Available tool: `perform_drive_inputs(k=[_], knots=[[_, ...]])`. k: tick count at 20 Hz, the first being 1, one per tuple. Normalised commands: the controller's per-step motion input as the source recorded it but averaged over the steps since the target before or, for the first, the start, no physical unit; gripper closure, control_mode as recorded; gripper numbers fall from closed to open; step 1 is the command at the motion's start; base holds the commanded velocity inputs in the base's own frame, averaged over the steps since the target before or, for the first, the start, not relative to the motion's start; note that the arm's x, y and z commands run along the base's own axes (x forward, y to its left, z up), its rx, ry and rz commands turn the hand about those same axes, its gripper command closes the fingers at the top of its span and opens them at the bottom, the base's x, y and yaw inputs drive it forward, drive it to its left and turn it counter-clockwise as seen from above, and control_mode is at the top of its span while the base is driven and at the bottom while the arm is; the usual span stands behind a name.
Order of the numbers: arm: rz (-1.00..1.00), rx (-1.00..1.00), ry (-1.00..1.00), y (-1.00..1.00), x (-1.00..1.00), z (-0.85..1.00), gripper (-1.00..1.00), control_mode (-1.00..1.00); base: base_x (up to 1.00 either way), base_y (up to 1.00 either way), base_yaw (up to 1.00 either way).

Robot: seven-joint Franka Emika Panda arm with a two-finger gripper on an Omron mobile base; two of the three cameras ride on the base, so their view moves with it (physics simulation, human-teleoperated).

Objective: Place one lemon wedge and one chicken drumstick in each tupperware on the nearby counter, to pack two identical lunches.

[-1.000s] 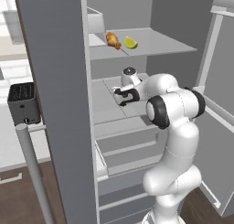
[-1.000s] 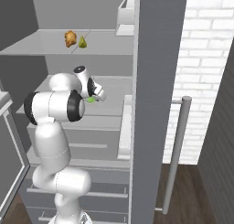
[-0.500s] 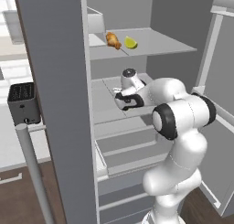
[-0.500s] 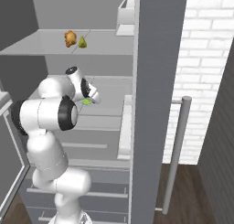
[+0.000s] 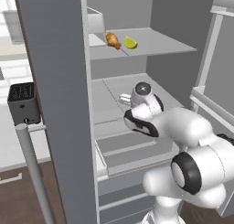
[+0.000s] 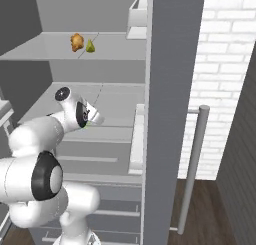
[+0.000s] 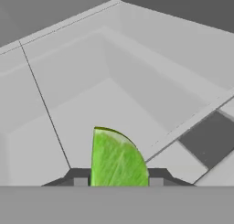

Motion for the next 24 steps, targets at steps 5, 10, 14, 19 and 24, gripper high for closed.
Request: perform_drive_inputs(k=[5, 10, 14, 19, 24], knots=[[0.0, 0.09, -0.01, -0.05, -1.0, 0.99, 1.0, -1.0, 0.0, 0.0, 0.0], [0.0, 0.07, 0.06, 0.0, -1.0, 0.95, 1.0, -1.0, 0.0, 0.0, 0.0], [-0.02, 0.03, 0.1, 0.0, -1.0, 0.77, 1.0, -1.0, 0.0, 0.0, 0.0], [-0.09, 0.0, 0.02, 0.0, -1.0, 0.48, 1.0, -1.0, 0.0, 0.0, 0.0], [-0.04, 0.0, 0.0, -0.08, -1.0, 0.32, 1.0, -1.0, 0.0, 0.0, 0.0]])
